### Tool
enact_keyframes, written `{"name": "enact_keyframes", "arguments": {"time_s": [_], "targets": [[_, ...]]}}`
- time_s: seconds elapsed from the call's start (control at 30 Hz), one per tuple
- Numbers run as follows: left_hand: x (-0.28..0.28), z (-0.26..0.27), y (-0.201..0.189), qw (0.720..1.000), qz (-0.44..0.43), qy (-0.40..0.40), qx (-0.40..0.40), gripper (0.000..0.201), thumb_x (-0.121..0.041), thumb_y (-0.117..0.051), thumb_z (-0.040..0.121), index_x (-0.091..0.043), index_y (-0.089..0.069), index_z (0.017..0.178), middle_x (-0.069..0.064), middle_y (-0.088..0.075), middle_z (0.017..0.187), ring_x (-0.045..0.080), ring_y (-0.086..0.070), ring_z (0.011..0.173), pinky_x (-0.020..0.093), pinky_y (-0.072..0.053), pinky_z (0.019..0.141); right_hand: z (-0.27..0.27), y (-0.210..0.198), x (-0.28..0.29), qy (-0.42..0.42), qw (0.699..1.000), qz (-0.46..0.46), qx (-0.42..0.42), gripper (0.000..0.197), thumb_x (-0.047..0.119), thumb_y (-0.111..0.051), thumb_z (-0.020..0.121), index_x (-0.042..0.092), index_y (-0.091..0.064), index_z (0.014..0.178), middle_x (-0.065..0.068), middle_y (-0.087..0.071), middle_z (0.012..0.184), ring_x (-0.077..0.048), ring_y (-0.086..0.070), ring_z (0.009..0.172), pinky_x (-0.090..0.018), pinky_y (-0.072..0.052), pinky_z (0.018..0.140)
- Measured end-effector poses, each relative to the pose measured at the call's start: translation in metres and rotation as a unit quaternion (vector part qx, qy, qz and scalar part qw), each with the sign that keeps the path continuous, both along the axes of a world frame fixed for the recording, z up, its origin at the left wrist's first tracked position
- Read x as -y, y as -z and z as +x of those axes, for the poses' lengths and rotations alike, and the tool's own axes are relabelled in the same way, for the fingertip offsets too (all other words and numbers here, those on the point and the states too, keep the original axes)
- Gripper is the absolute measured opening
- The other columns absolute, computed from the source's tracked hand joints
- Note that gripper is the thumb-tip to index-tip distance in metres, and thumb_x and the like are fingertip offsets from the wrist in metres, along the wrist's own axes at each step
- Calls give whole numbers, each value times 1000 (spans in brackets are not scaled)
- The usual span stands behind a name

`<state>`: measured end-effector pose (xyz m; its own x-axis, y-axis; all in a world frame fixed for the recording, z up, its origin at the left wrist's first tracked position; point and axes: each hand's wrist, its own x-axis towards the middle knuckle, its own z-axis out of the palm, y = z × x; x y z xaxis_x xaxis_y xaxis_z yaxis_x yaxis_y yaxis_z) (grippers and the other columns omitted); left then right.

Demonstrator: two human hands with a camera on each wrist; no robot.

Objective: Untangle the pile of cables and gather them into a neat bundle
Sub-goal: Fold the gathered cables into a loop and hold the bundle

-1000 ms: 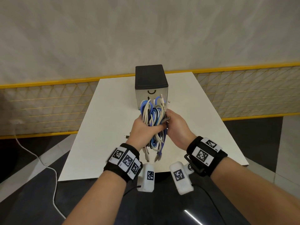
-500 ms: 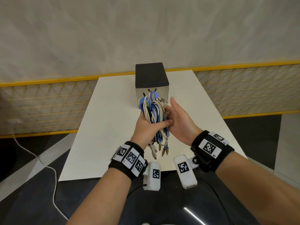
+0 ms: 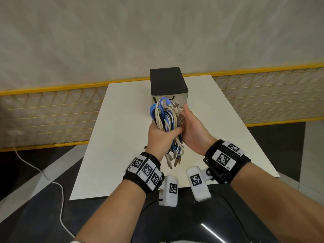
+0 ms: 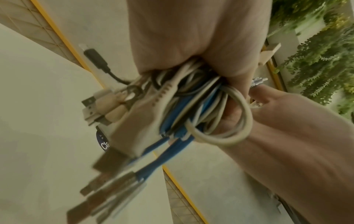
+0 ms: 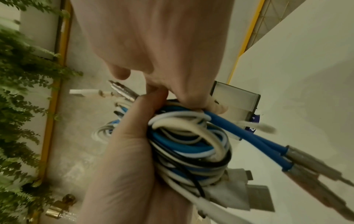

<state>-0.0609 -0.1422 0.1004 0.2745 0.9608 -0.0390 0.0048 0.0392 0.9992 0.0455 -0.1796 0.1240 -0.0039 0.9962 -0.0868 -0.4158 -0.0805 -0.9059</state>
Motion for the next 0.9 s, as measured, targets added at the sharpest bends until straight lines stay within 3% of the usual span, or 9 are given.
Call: {"name": "enact_keyframes", "arguments": {"time_s": [0.2,0.3,0.37,0.47,0.6,0.73,0.83,0.9], "targets": [[-14,-6,-6,1000,4,-5,23,31,-2,-78,75,-12,-70,103,2,-76,91,11,-73,85,25,-59,74,-6,1,-18,11,999,28,40,58,52,-20,100,16,-49,136,-8,-58,133,-19,-54,126,-37,-38,111],[-27,-12,-11,999,0,-2,34,25,-4,-79,76,-10,-70,99,6,-76,89,19,-73,85,33,-60,78,4,3,-31,31,980,39,193,63,66,-26,92,31,-40,142,7,-40,149,-10,-31,141,-39,-18,119],[-40,-17,-13,999,-10,-15,48,23,-4,-79,76,-13,-71,96,3,-76,87,18,-73,84,31,-60,77,18,4,-39,51,942,42,330,48,52,-30,98,32,-43,140,11,-36,150,-3,-29,138,-28,-20,114],[-65,-20,-14,995,-42,-54,74,30,-6,-80,78,-14,-70,105,1,-76,95,16,-74,88,30,-60,76,48,21,-52,58,874,9,482,38,28,-45,100,19,-49,136,3,-47,139,-10,-43,126,-12,-27,96],[-98,-16,-16,985,-79,-110,109,38,-8,-80,78,-10,-67,114,7,-75,103,22,-74,91,37,-60,78,89,64,-90,-7,800,-55,597,40,22,-52,96,13,-48,135,-4,-46,142,-19,-47,127,-20,-33,104],[-121,2,-25,973,-103,-144,150,42,-11,-80,77,-7,-66,116,11,-76,101,25,-74,90,37,-59,74,107,77,-151,-76,740,-13,668,40,16,-50,94,12,-47,133,-6,-34,150,-27,-50,126,-31,-39,105],[-136,18,-32,963,-119,-169,176,50,-12,-81,77,-4,-61,122,12,-75,104,26,-74,92,38,-59,74,114,80,-194,-123,681,17,722,35,15,-46,90,9,-47,124,-6,-17,158,-34,-51,124,-37,-45,98],[-141,27,-35,955,-127,-186,195,55,-12,-81,76,-5,-59,125,12,-74,107,26,-74,94,39,-59,77,117,85,-207,-141,636,8,758,34,17,-47,89,12,-49,122,-2,-15,159,-35,-54,117,-37,-46,95]]}}
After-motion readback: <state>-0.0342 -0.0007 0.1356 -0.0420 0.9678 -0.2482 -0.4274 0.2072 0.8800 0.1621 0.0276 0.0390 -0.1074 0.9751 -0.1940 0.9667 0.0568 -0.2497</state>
